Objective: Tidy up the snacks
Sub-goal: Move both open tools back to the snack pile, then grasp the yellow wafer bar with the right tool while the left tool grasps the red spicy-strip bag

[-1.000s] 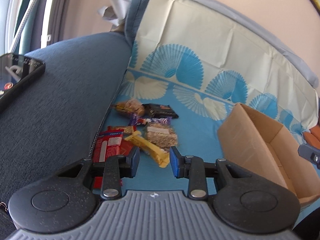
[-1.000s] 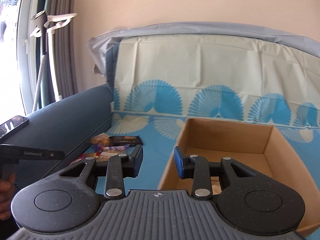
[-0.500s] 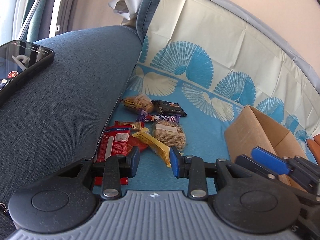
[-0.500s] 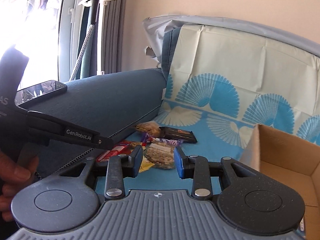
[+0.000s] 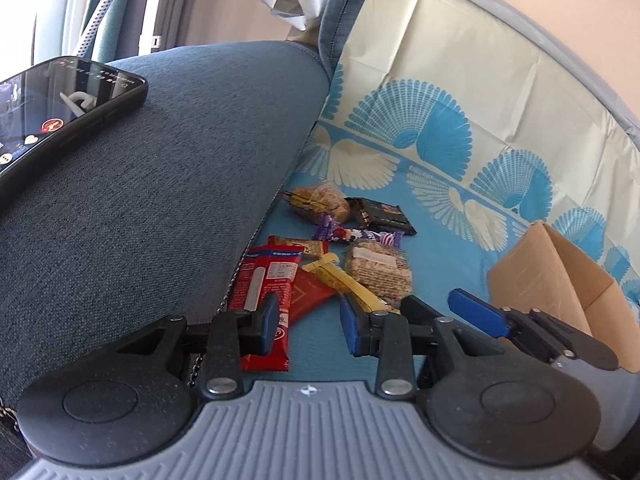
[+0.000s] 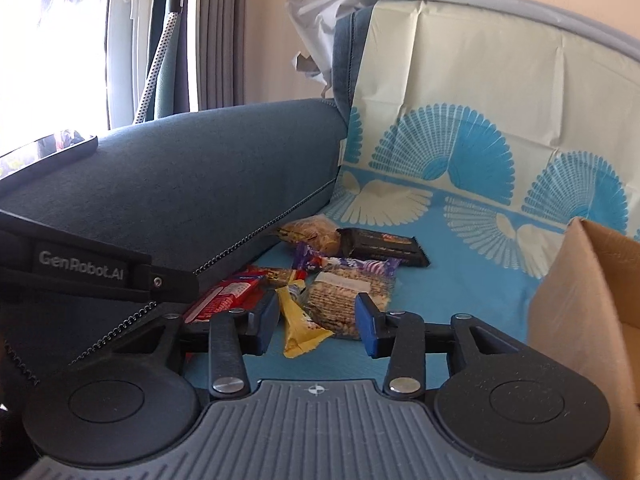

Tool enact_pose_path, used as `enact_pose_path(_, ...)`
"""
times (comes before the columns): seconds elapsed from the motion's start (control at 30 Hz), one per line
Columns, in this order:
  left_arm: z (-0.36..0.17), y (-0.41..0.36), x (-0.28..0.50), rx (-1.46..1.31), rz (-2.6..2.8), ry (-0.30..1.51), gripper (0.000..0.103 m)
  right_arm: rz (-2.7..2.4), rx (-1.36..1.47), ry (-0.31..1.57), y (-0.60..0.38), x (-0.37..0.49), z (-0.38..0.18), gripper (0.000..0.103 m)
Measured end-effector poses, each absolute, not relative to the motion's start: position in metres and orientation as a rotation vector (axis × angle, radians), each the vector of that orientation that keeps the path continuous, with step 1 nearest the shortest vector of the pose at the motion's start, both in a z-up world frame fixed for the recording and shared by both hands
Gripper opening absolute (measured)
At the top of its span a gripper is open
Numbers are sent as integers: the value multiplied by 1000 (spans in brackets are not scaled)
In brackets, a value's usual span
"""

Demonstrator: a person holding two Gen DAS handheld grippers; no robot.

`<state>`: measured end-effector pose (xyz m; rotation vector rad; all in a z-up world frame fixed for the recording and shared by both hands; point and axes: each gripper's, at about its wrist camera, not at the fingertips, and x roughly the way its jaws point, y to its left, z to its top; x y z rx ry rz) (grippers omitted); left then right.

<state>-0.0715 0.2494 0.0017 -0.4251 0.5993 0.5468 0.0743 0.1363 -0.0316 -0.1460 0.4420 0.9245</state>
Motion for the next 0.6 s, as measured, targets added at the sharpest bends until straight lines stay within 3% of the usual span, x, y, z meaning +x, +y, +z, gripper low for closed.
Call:
enact_pose_path(0.37,-2,247,-64,-388,596,622,37,916,-143,525,172,100,-62,47)
enact_pose_path(0.4,-2,247,-63,-385,598,627,37,922,-144,538,173,102,-64,45)
enact_pose_path(0.43,-3,247,-61,-381,601,635,37,930,-145,551,174,104,-67,32)
enact_pose_path(0.5,-5,247,-57,-374,606,654,37,930,-142,560,173,104,-69,18)
enact_pose_path(0.6,-8,246,-52,-355,623,679,37,939,-133,553,169,100,-67,13)
